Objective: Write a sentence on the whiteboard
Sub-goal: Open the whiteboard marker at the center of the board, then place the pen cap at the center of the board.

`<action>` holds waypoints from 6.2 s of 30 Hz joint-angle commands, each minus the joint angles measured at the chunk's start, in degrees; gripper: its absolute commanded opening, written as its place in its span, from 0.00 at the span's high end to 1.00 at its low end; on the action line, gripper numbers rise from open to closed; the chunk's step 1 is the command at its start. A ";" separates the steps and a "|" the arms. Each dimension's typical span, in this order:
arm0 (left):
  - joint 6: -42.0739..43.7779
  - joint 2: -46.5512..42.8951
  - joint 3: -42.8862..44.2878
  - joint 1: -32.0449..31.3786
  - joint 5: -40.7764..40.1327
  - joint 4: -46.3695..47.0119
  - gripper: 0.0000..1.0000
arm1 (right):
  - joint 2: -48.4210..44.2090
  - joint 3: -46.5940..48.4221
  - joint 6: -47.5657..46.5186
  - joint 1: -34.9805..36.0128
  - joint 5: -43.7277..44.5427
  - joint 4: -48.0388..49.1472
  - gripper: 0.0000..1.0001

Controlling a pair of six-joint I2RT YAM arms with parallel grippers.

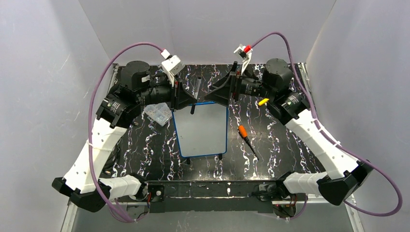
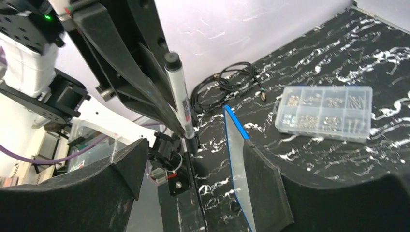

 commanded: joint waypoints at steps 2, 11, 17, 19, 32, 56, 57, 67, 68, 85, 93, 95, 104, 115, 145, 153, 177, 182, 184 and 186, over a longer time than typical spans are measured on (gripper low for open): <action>-3.34 -2.19 -2.75 -0.64 5.78 1.75 1.00 | 0.13 -1.61 3.83 3.06 1.35 14.08 0.26; -3.62 -2.45 -4.38 -0.83 10.42 2.57 1.00 | 1.55 -3.39 4.54 7.25 0.95 17.91 0.45; -4.45 -1.96 -4.48 -0.83 10.07 2.93 0.95 | 0.72 -4.47 4.59 7.88 0.62 17.83 0.88; -4.64 -2.21 -5.44 -0.83 11.00 3.61 0.66 | -0.46 -5.55 4.97 7.89 2.40 18.96 0.99; -2.35 -4.21 -12.72 -1.18 17.90 1.34 0.54 | -4.88 -9.36 7.00 7.89 7.96 25.17 0.99; -0.81 -9.16 -21.12 -2.15 21.94 8.38 1.00 | -6.99 -9.13 9.67 7.72 14.61 25.48 0.99; -0.22 -9.40 -21.57 -2.15 22.19 7.92 1.00 | -7.53 -8.66 9.33 7.65 14.97 25.33 0.99; 2.96 -12.33 -23.78 -2.15 24.34 2.70 1.00 | -9.60 0.26 2.77 7.28 15.62 15.29 0.99; 2.96 -12.57 -23.93 -2.15 24.58 2.45 1.00 | -10.08 0.45 2.47 7.28 16.30 14.99 0.99; 2.96 -14.74 -24.50 -2.24 27.14 0.78 1.00 | -13.12 -2.68 4.36 7.23 21.50 19.18 0.99; 4.69 -15.08 -26.53 -2.50 26.45 -0.42 1.00 | -15.51 -4.32 4.02 7.28 25.06 20.17 0.99; 4.76 -15.34 -26.62 -2.53 26.47 -0.45 1.00 | -15.37 -3.80 3.64 7.25 24.89 19.34 0.99; 5.38 -15.51 -26.30 -2.58 26.58 -1.52 1.00 | -16.29 -3.05 2.53 7.28 25.52 17.77 0.99; -3.72 -17.97 -21.24 -1.81 -8.83 -3.03 1.00 | -20.06 -6.41 -5.04 7.27 34.35 14.54 0.99; -34.11 -8.47 -55.63 28.92 -21.33 5.77 1.00 | -27.32 -13.52 -17.46 7.28 44.36 1.87 0.99; -33.89 -4.07 -58.47 28.94 -23.33 9.44 0.92 | -28.27 -15.57 -17.23 7.27 41.01 2.78 0.99; -11.20 -24.53 -27.27 27.14 -33.21 5.13 0.17 | -20.40 -16.78 -4.36 7.36 25.92 20.46 0.99; -4.67 -16.31 -10.25 20.81 -10.26 5.76 0.17 | -16.93 -18.19 2.46 7.36 22.18 28.72 0.99; -3.67 -13.49 -8.54 16.32 0.44 7.41 0.17 | -15.94 -18.89 4.83 7.36 21.47 31.22 0.99; -2.44 -12.46 -8.49 12.21 6.19 9.21 0.17 | -15.03 -18.85 6.32 7.36 20.75 32.15 0.99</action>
